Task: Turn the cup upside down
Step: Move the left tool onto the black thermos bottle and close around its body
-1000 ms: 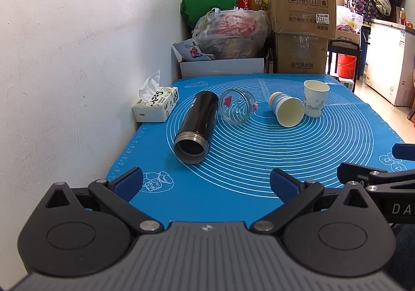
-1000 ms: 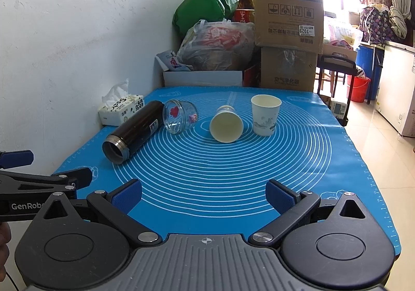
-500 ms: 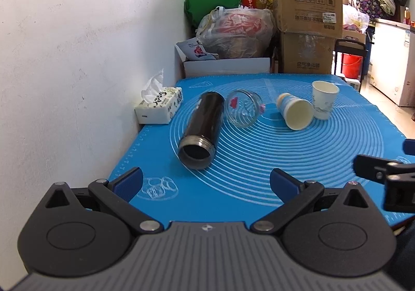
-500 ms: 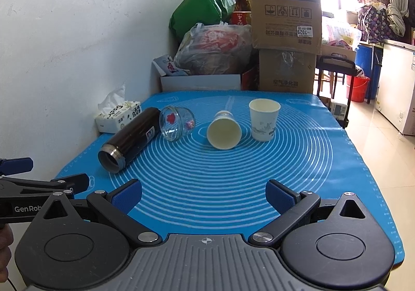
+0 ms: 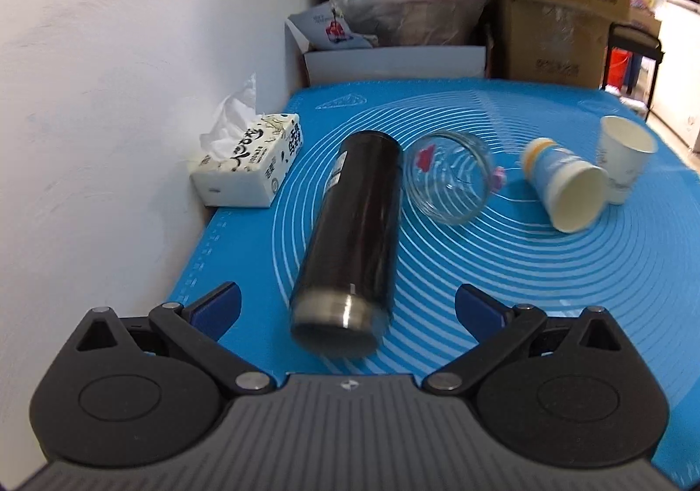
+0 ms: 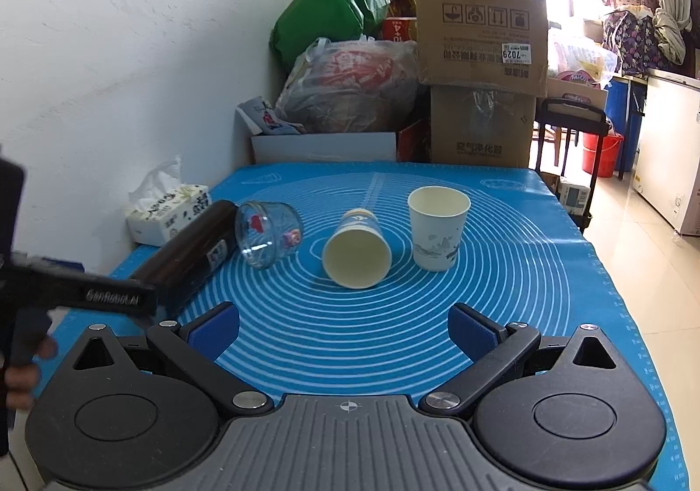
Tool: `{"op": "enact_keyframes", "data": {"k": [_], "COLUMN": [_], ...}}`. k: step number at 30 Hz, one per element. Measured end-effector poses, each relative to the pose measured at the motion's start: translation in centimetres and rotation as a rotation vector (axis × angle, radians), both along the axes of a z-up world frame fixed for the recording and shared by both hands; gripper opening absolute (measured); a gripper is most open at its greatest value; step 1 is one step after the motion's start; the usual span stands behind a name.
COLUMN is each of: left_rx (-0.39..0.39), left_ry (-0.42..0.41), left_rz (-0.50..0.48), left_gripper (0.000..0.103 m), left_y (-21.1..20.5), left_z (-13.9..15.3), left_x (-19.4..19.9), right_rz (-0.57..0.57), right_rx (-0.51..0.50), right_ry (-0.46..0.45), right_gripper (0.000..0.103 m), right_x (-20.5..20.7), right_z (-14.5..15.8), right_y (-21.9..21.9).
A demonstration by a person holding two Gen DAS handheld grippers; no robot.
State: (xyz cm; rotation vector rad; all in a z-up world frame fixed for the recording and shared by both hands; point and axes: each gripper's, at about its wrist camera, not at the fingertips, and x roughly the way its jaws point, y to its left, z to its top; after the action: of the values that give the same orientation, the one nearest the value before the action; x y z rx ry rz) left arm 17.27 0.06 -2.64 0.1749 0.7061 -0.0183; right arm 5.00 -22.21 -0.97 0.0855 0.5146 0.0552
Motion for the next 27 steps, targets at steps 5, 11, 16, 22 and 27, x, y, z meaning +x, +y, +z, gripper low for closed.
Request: {"op": "enact_keyframes", "data": {"k": [5,11,16,22,27], "left_rx": [0.008,0.024,0.049,0.036,0.058], "left_ry": [0.099,0.202,0.281,0.275,0.246], "left_rz": [-0.004,0.009,0.023,0.01,0.033], "left_gripper": [0.102,0.102,0.071,0.07,0.069], "left_y": [-0.4,-0.7,-0.6,-0.2,-0.7], "left_z": [-1.1,-2.5,-3.5,-3.7,-3.3], "left_x": [4.9,8.9,11.1,10.6,9.4], "right_rz": [-0.004,0.003,0.007,0.005,-0.004], "right_rx": [0.013,0.03,0.048,0.05,0.042], "right_ry": [0.038,0.079,0.095,0.096,0.091], "right_gripper": [0.103,0.103,0.103,0.103,0.103], "right_x": [2.7,4.3,4.5,4.5,4.4], "right_z": [-1.4,-2.9,-3.4,-3.5,-3.3], "right_y": [-0.9,-1.8,-2.3,-2.4,-2.4]}}
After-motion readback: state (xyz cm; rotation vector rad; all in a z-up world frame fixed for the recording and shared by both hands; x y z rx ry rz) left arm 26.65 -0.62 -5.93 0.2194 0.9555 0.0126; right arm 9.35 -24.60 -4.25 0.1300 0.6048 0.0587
